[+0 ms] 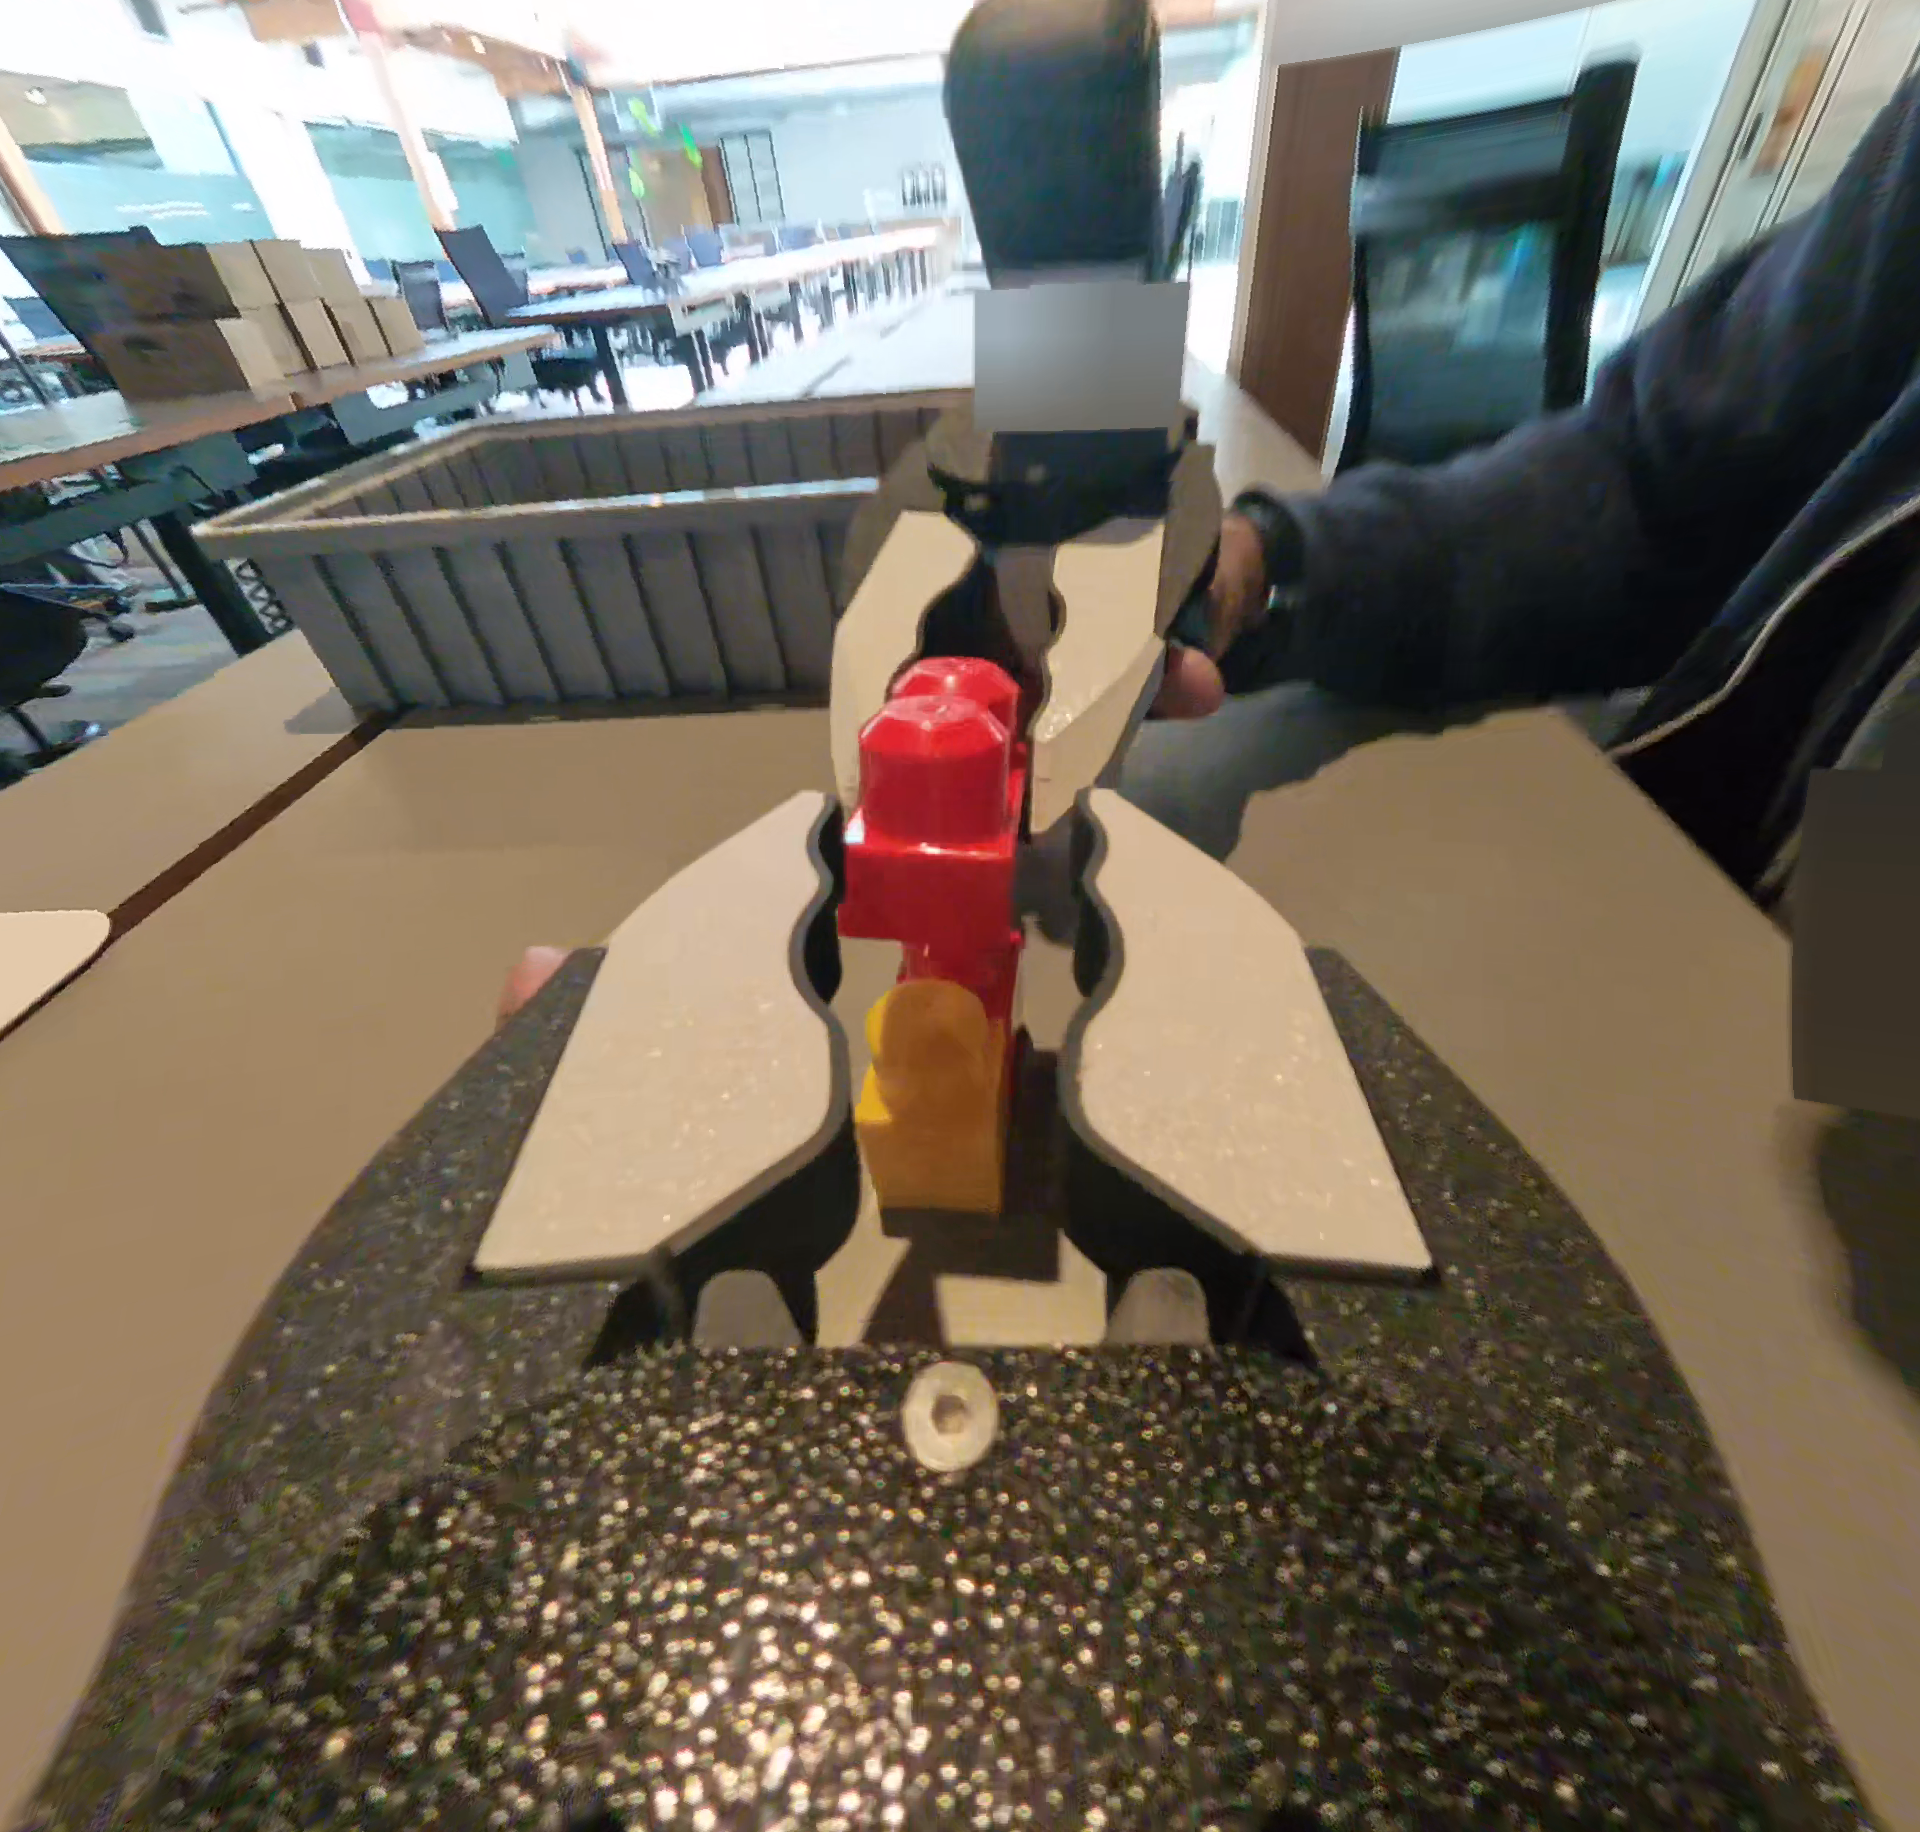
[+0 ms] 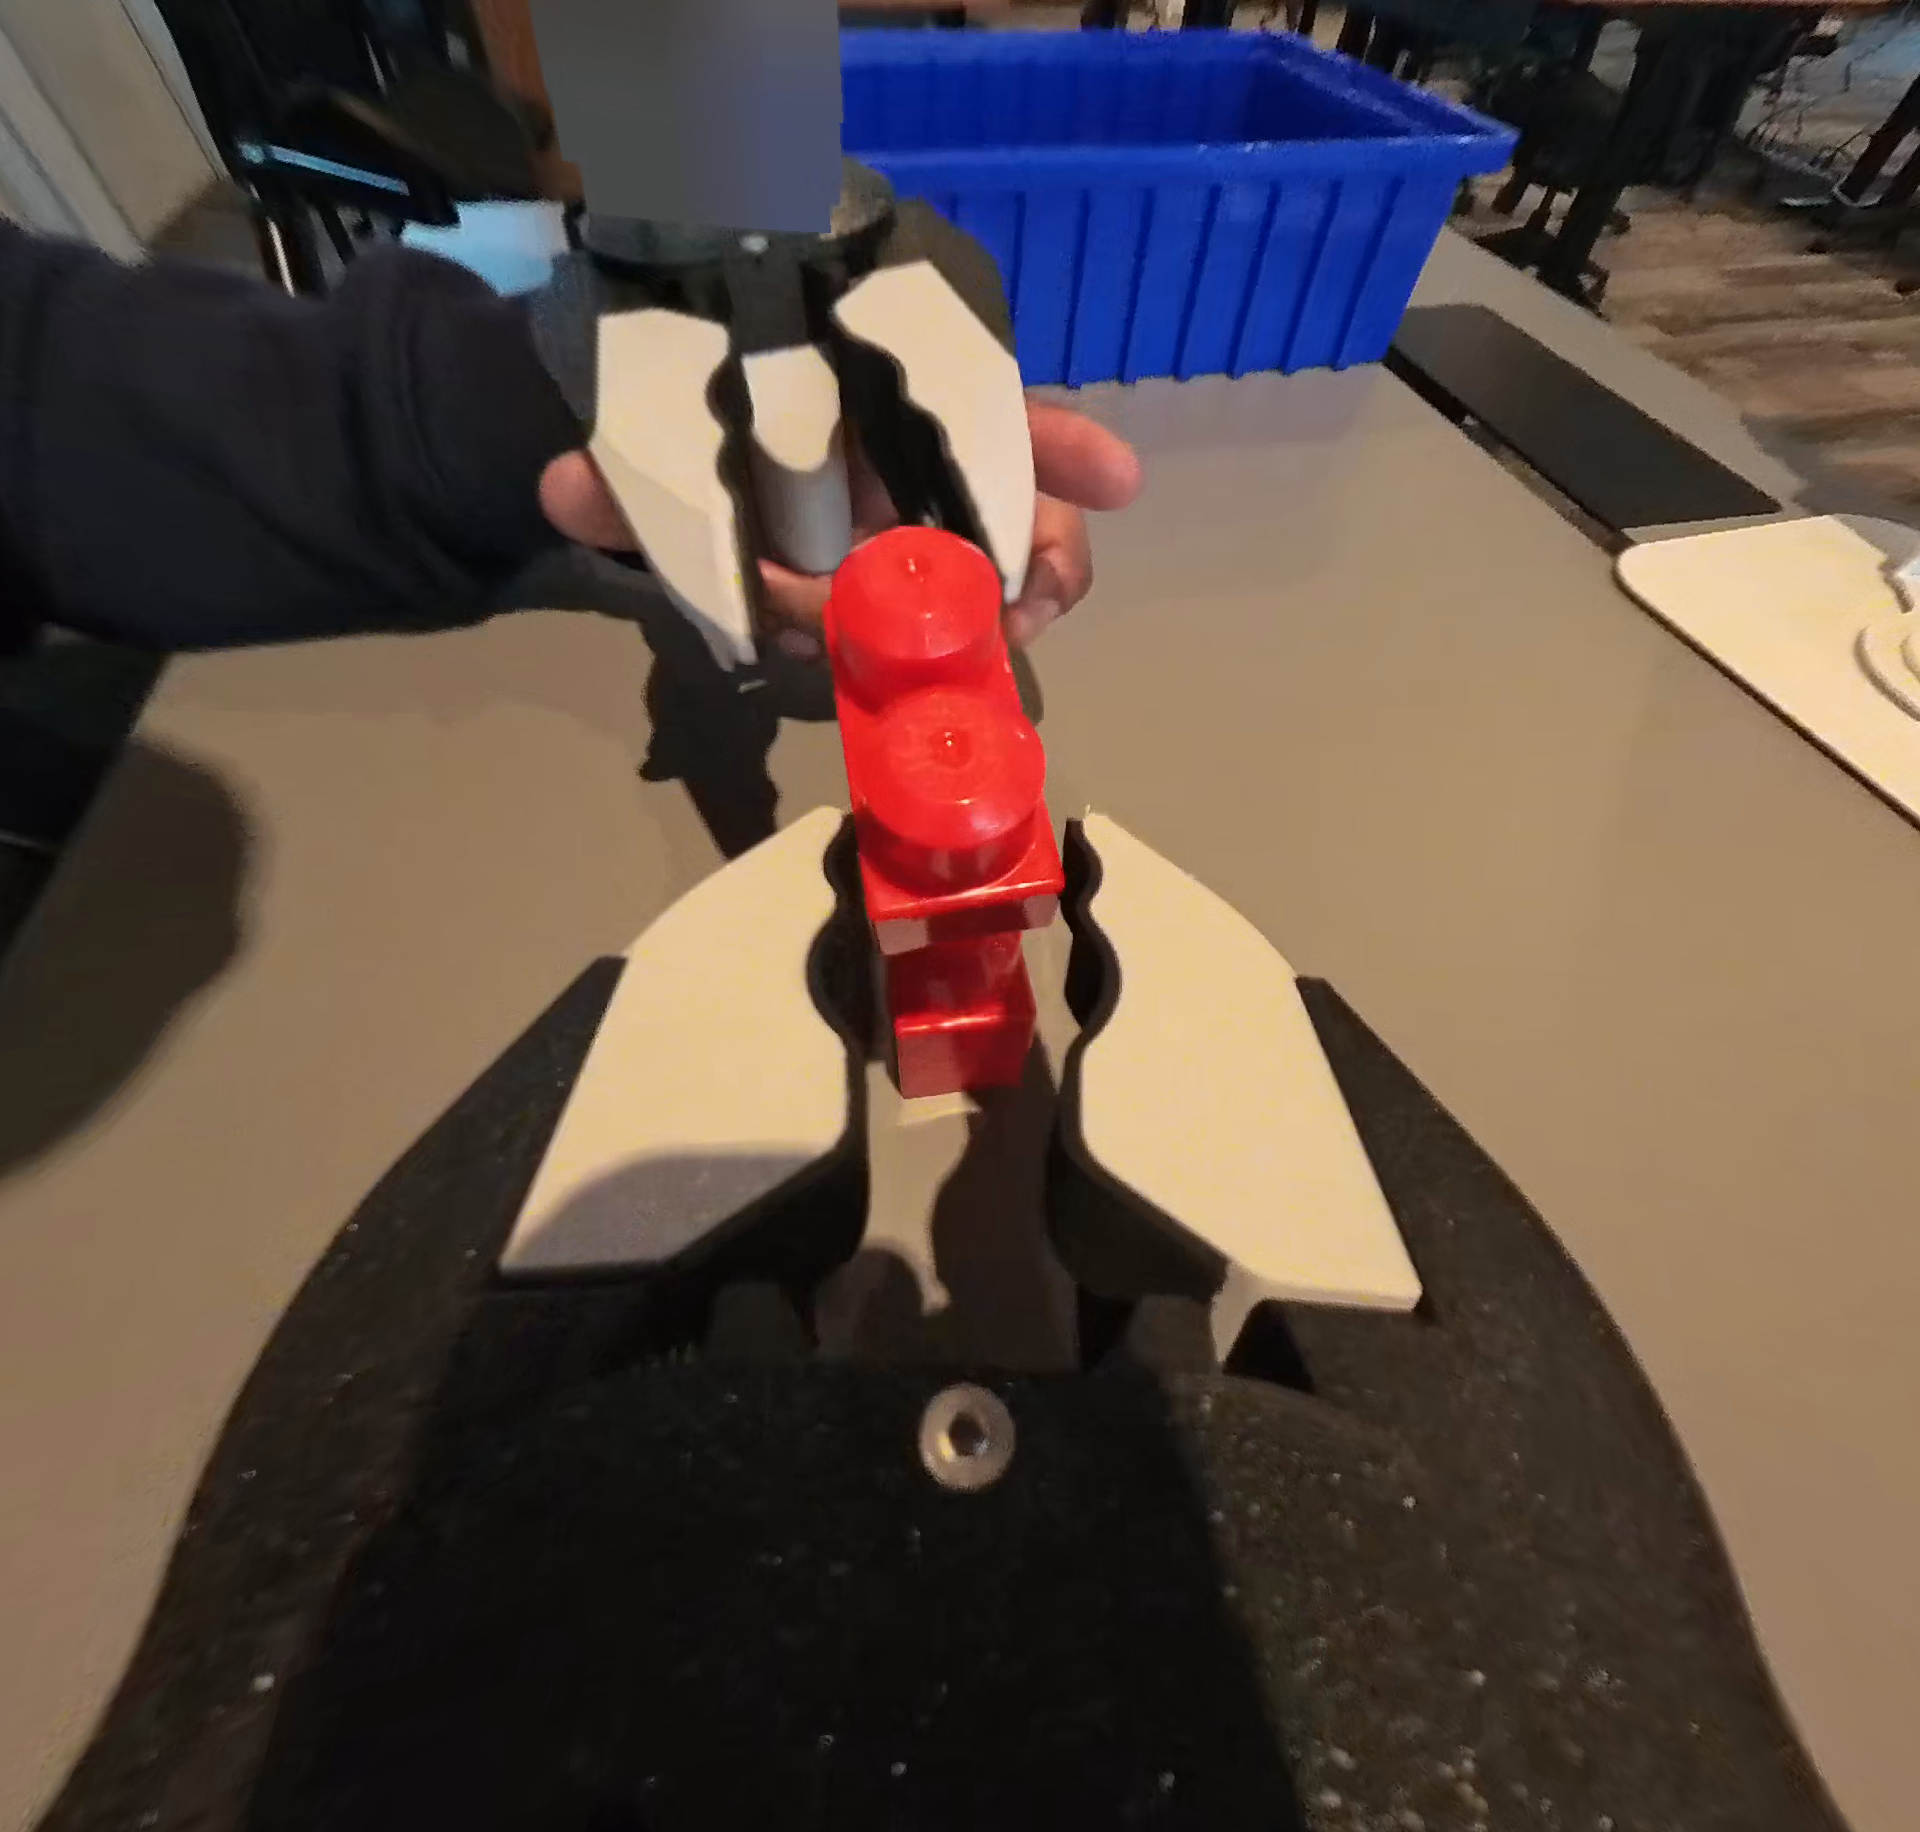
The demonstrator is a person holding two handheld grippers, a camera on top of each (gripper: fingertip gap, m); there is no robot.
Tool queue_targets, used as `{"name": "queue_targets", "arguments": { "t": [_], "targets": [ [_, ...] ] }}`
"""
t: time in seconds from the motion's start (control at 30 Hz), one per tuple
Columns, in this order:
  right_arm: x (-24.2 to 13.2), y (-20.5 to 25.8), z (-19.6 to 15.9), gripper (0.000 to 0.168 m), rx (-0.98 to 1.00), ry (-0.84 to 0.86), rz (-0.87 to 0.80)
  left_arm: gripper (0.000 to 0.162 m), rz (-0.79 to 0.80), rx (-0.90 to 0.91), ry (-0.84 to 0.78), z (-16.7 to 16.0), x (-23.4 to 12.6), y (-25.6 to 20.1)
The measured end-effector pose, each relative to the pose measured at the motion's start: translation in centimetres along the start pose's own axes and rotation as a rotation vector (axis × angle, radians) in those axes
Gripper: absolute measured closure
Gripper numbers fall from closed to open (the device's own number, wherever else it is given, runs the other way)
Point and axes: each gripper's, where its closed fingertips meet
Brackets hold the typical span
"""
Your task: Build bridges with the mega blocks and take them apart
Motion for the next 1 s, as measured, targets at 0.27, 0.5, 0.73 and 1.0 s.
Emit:
{"name": "queue_targets", "arguments": {
  "t": [0.27,0.5,0.73,1.0],
  "targets": [
    [1.6,-0.6,-1.7,0.131,-0.002,0.116,-0.003,0.13,0.03,0.103,0.116,-3.1,0.7,0.8],
    [1.6,-1.1,-3.3,0.13,0.043,0.165,0.006,0.13,0.035,0.091,0.231,-4.6,1.4,1.0],
    [1.8,-1.0,-3.4,0.13,0.1,0.129,0.044,0.13,0.015,0.009,0.268,-4.9,1.3,1.0],
    [1.3,-0.8,-3.0,0.126,0.102,0.067,0.041,0.13,0.025,-0.001,0.278,-5.0,1.3,1.0]
  ]
}}
Point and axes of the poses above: each gripper's, where its closed fingertips meet, x out along the fingers, z out of its top, y = z × x across the jaws, and after that the axes turned 10 degrees about z, right-handed
